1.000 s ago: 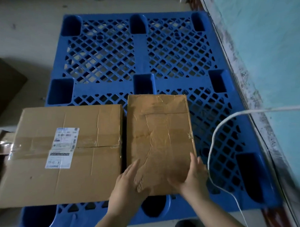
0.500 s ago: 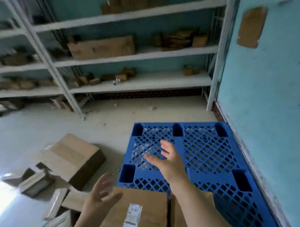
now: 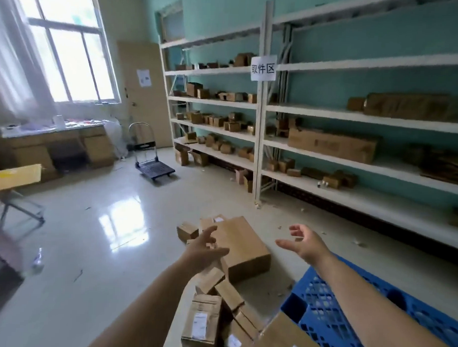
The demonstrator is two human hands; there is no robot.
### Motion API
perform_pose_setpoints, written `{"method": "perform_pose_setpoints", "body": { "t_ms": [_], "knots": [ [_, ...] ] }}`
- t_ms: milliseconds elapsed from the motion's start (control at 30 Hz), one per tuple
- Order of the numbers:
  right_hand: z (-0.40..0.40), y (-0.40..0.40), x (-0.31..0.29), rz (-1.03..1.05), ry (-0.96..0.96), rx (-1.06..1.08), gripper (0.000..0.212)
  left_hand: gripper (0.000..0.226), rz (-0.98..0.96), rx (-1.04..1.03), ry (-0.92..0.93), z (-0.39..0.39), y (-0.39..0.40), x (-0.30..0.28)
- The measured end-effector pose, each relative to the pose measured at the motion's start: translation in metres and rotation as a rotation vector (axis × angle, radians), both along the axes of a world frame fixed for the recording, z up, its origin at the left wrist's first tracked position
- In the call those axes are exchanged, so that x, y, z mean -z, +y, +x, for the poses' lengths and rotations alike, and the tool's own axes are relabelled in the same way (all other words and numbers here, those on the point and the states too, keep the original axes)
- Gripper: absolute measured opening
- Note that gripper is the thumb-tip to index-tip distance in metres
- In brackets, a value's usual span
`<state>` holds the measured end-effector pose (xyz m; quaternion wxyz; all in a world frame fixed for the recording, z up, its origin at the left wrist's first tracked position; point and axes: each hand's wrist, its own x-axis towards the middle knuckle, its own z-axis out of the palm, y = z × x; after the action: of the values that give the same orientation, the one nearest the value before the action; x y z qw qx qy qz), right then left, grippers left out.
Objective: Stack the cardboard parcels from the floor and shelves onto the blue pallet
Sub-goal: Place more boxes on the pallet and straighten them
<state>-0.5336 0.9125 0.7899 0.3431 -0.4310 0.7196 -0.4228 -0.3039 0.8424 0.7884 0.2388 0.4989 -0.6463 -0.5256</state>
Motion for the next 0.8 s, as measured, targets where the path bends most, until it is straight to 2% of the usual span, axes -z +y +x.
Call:
{"method": "perform_pose_setpoints", "body": {
  "t_ms": [300, 533, 800],
  "knots": [
    [0.120, -0.092, -0.028, -0.059, 0.126, -0.065, 0.078, 0.071, -0.067, -0.134, 0.023, 0.141, -0.078, -0.013],
    [0.169, -0.180, -0.027, -0.040, 0.222, -0.152, 0.082, 0.072, -0.053, -0.169, 0.033, 0.192, -0.148, -0.002],
    [0.203, -0.326, 0.008, 0.021, 0.073, -0.214, 0.087, 0.070, -0.106, -0.153, -0.095, 0.215, -0.268, -0.004]
  ]
}}
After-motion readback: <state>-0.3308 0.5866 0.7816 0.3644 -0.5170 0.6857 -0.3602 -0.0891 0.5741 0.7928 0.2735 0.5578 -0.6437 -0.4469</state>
